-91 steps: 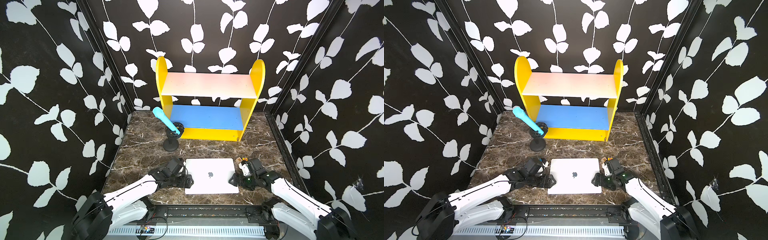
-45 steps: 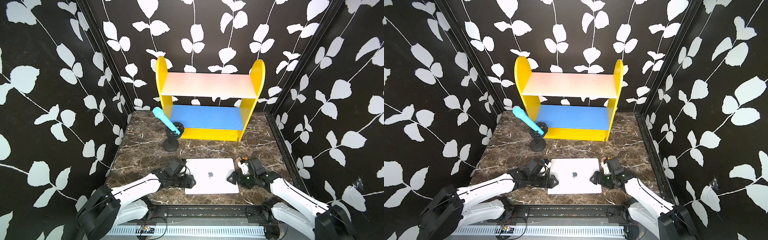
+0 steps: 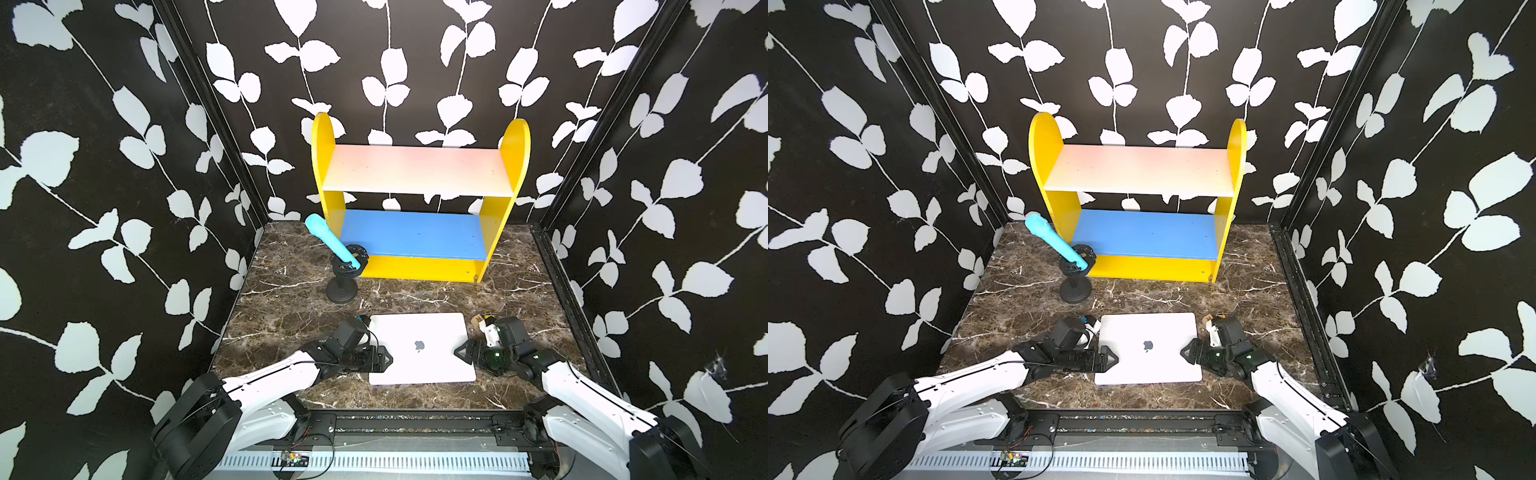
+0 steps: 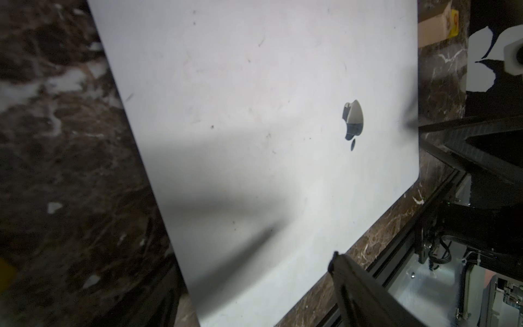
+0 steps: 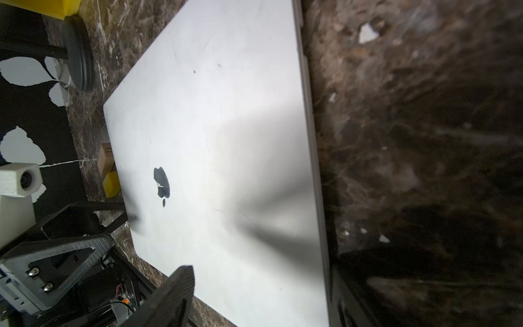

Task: Close the laptop lid and set it aside
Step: Pick up the laptop from the center of the board.

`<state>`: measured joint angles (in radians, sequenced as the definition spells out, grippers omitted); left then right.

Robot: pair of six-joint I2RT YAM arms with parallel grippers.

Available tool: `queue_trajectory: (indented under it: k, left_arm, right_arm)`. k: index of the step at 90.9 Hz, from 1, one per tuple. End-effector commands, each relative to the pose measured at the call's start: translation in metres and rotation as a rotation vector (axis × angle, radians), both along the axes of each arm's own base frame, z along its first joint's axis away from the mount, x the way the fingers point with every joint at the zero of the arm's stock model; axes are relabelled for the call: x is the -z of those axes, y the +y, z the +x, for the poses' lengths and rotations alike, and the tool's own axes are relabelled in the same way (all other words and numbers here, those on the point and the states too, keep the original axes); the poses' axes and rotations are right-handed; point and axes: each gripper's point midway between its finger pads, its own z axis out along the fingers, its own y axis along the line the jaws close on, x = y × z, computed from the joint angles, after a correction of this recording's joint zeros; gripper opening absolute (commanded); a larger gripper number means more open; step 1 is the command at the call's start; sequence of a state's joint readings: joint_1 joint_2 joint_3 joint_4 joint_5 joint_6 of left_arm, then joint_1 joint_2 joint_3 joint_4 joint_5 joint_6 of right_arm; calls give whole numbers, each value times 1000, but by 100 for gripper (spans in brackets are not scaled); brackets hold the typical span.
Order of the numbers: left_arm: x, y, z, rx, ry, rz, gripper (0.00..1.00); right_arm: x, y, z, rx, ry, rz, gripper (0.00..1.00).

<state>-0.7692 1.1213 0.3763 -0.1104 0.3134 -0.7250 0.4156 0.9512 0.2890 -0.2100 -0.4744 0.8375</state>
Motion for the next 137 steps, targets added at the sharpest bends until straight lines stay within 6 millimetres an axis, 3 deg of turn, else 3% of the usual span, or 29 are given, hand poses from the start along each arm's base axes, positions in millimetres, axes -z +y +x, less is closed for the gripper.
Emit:
queue_trajectory:
  k: [1,76,137]
  left_arm:
    - [10,-9,-21,63,68,-61,84]
    - [-2,-23,-14,38,45,-178,69]
    - [-21,-40,-14,60,33,-323,55]
  right_arm:
    - [14,10,-23,-31,100,71,76]
    - [-9,30,-14,7,46,292,63]
    - [-34,30,-10,51,-44,396,50]
